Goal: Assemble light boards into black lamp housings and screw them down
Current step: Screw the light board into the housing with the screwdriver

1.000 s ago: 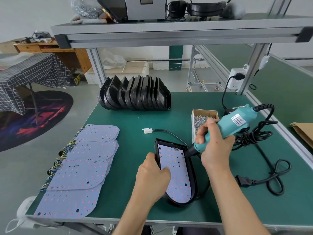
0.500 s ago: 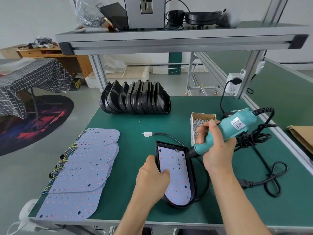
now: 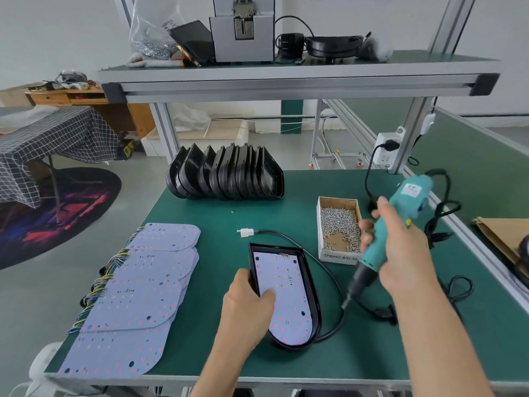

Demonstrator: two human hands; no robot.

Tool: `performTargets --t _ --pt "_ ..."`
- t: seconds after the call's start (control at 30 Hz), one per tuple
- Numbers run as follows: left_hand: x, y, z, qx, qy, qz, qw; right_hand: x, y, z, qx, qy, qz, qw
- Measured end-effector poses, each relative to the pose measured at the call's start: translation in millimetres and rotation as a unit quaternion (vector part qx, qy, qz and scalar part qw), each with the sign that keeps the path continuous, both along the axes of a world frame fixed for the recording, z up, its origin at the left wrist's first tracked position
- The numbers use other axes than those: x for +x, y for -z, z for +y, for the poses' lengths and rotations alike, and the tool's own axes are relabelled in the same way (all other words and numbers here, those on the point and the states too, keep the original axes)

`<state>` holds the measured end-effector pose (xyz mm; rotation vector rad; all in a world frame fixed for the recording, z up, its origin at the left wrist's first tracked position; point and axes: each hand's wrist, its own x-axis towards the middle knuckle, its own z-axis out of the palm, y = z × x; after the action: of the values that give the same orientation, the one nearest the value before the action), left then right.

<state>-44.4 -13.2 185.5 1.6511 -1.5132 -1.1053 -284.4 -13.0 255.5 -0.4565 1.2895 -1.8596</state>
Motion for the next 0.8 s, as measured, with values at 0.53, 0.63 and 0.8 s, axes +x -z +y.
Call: performTargets --t 0.53,0.63,0.8 --pt "13.3 4.1 0.7 -0.041 -0.003 0.174 0.984 -33.9 68.8 17.5 0.373 0.039 0.515 0.770" --pt "13.1 1.2 1.6 -0.064 -0.001 0.197 0.978 -32.1 68.1 15.1 0.389 0.016 0.517 0.763" --pt "12.8 -10.1 5.6 -0.115 0.014 0.236 0.965 -27.0 56.3 22.2 0.415 -0.023 0.520 0.746"
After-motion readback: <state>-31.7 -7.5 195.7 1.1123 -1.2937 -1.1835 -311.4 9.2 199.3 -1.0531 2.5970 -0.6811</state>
